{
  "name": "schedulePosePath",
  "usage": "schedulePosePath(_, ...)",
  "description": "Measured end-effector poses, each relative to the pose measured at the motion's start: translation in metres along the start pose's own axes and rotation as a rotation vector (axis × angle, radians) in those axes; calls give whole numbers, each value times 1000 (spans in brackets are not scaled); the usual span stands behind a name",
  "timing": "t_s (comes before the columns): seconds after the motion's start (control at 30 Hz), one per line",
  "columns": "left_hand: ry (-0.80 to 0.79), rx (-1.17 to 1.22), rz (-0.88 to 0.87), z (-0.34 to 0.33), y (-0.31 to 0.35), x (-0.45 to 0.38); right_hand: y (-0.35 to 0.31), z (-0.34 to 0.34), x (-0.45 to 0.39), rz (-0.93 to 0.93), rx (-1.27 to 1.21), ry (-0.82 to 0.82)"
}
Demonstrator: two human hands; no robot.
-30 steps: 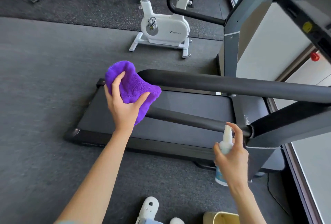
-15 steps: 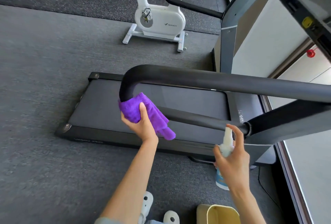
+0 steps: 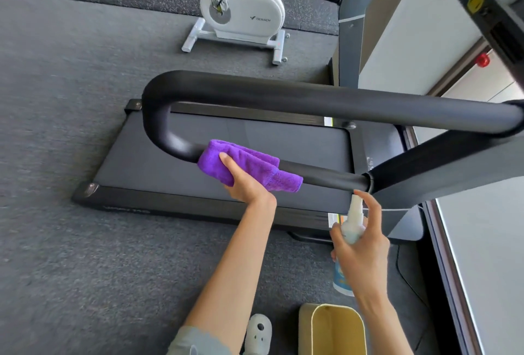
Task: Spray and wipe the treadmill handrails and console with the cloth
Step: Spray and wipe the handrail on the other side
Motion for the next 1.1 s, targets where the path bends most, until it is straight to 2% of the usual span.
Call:
schedulePosePath(0.47,-53,-87,73,-21,-97,64,21,53,-17,19,-84,85)
schedulePosePath(0.67,-138,-182,193,-38,-156,118,25,82,-18,38,-94,165)
schedulePosePath(0.77,-190,-198,157,-33,-157,109,24,89,-18,52,-94,183)
schedulePosePath(0.97,-299,-236,95,-20,-134,83,7,74,-20,91,-93,114)
schedulePosePath(1.1,-435,-289,72,-7,-112,50,-2,61,-17,132,-71,69)
Point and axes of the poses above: each hand's wrist, its own x-axis away from the middle knuckle, its own z-axis out of the back of the hand, y = z × x, the point moved 4 cm from there along -x, towards the middle knuckle, and after that the axes turned 7 degrees about -x, right-handed, at the moved point
